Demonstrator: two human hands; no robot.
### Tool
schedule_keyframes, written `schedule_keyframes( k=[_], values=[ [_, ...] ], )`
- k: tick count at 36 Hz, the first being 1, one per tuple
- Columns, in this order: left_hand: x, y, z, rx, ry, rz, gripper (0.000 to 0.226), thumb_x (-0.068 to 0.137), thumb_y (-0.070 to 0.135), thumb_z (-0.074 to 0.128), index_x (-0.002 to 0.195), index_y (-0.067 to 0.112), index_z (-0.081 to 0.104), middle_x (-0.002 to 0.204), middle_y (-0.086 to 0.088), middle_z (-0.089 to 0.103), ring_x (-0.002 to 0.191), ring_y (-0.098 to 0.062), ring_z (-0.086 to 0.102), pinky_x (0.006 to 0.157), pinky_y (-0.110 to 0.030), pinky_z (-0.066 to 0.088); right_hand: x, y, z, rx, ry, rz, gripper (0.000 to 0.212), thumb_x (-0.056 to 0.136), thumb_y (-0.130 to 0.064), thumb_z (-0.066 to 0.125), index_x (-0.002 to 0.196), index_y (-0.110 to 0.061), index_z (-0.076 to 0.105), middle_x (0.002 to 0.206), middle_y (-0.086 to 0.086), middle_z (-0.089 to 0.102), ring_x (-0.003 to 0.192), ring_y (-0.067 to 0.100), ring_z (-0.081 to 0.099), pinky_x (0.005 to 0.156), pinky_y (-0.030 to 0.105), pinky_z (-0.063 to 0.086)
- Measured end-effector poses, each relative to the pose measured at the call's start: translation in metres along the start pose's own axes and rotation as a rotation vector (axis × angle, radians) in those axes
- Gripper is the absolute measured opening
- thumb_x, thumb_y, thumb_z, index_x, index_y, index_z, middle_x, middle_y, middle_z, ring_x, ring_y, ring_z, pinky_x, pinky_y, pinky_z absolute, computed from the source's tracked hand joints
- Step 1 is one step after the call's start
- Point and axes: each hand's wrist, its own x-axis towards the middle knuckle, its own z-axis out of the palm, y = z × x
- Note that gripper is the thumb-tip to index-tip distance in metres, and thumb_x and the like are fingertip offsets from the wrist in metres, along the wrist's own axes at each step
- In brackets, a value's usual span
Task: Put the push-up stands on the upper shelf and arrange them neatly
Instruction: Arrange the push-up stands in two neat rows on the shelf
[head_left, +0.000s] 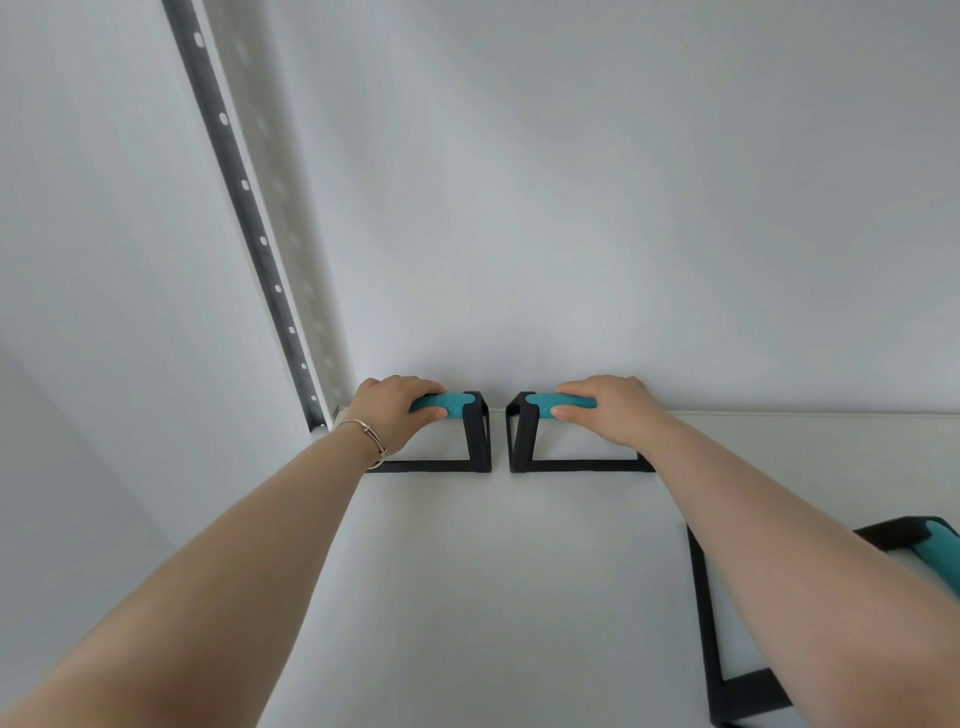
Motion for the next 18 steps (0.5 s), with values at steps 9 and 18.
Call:
schedule_keyframes(
  k=[9,18],
  values=[
    [0.0011,-0.0024,0.0017,-0.001,0.011,0.011,0.030,0.094,0.048,0.048,0.118,0.035,0.059,0.107,0.013,0.066,0.098,-0.014,0.057,0.088,-0.035,0.039,0.0016,0.0019,0.0019,-0.013,0.009,-0.008,0.033,0.093,-0.057,0.046,0.111,-0.035,0.063,0.096,-0.005,0.066,0.095,0.018,0.056,0.094,0.039,0.039],
    [0.0006,0.0008,0.0007,0.002,0.016,-0.002,0.030,0.095,0.048,0.047,0.119,0.035,0.059,0.107,0.013,0.065,0.098,-0.014,0.057,0.089,-0.035,0.040,0.0025,0.0037,0.0066,-0.036,0.034,-0.010,0.034,0.093,-0.059,0.045,0.114,-0.039,0.062,0.096,-0.006,0.064,0.095,0.017,0.056,0.094,0.038,0.037]
  ],
)
